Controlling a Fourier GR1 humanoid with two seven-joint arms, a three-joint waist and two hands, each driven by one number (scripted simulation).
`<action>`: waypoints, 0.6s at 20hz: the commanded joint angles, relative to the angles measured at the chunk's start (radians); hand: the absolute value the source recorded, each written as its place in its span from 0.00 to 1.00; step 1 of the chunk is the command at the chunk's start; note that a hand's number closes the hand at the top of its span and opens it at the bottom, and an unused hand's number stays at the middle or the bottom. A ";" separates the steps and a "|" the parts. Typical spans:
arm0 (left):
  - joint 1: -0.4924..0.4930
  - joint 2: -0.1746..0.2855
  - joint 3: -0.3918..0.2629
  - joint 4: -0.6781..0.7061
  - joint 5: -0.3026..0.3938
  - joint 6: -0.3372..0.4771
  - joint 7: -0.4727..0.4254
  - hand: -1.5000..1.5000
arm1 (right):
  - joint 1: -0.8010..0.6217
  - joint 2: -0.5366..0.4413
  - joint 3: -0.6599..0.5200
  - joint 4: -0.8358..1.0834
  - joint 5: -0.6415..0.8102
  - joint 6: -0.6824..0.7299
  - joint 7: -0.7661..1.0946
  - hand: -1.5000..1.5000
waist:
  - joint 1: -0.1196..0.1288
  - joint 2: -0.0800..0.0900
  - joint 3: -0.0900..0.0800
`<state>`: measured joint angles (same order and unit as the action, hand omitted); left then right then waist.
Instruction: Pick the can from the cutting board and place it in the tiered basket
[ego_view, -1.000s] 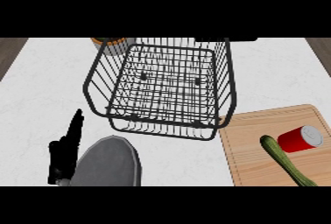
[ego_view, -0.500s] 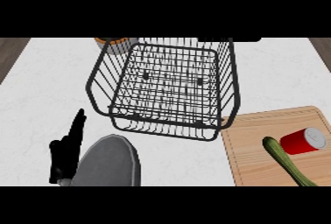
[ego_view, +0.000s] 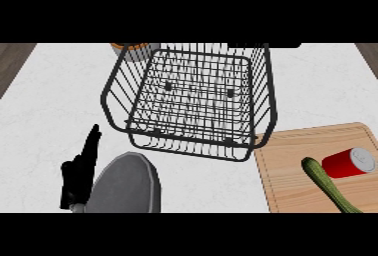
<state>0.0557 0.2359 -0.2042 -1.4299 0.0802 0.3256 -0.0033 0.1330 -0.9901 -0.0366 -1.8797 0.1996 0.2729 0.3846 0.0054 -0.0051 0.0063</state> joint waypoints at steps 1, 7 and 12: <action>-0.021 -0.020 -0.012 -0.011 -0.006 -0.005 0.101 0.50 | -0.033 0.059 0.042 0.018 0.063 0.037 0.030 0.00 | -0.003 0.005 -0.006; 0.095 -0.034 -0.012 -0.014 -0.021 -0.027 -0.005 0.50 | -0.095 0.128 0.058 0.039 0.101 0.097 0.043 0.00 | 0.001 0.005 -0.006; 0.017 -0.051 0.027 0.098 -0.033 -0.023 -0.037 0.50 | -0.144 0.120 0.116 0.017 0.142 0.201 0.189 0.00 | -0.004 0.007 -0.007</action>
<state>0.0661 0.2182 -0.1799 -1.4361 0.0599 0.2952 0.0005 0.0149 -0.8674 0.0579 -1.8603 0.3208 0.4073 0.5091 0.0050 -0.0052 0.0059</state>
